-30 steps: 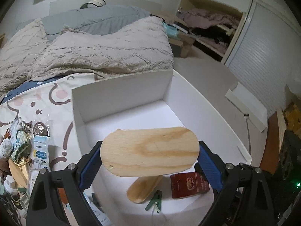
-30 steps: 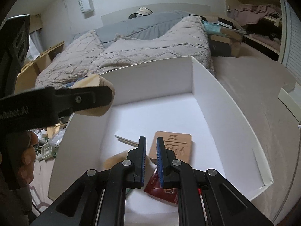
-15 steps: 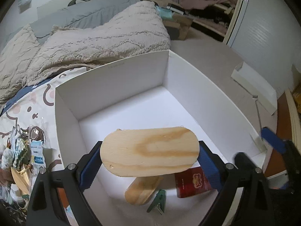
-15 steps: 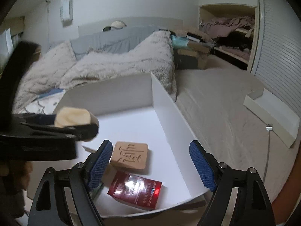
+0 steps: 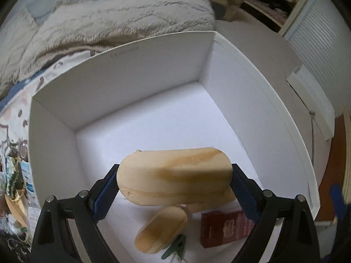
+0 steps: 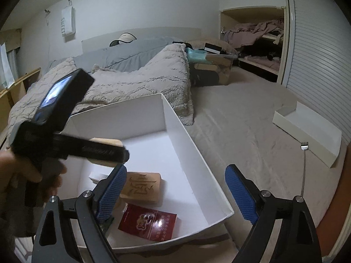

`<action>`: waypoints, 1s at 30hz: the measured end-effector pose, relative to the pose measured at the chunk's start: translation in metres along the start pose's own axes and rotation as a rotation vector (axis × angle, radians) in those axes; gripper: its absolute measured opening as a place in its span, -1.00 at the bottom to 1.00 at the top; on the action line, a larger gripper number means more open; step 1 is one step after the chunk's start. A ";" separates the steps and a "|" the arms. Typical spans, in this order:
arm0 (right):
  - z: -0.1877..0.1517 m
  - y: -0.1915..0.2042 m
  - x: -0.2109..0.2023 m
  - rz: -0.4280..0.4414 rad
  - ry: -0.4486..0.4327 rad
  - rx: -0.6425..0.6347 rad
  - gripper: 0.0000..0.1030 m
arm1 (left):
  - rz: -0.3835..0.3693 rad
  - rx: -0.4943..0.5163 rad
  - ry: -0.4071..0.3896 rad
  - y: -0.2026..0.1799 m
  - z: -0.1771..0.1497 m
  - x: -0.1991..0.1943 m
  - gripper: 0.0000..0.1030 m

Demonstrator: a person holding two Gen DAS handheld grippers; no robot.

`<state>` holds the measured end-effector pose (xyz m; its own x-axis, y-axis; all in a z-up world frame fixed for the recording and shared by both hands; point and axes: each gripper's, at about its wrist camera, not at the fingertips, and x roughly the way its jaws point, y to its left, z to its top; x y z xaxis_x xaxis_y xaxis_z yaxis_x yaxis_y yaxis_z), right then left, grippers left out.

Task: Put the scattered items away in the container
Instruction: 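Lower the left gripper into the box and release the wooden board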

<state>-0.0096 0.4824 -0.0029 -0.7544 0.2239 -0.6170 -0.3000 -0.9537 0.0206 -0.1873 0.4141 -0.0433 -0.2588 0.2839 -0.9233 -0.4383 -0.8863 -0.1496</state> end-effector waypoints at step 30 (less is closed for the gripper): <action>-0.001 0.007 0.005 0.084 0.004 -0.009 0.77 | 0.009 -0.245 0.147 0.054 0.010 0.059 1.00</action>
<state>-0.0146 0.4760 -0.0067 -0.7747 0.1422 -0.6162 -0.2306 -0.9708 0.0659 -0.2344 0.3862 -0.1023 -0.1259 0.2354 -0.9637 -0.2107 -0.9556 -0.2059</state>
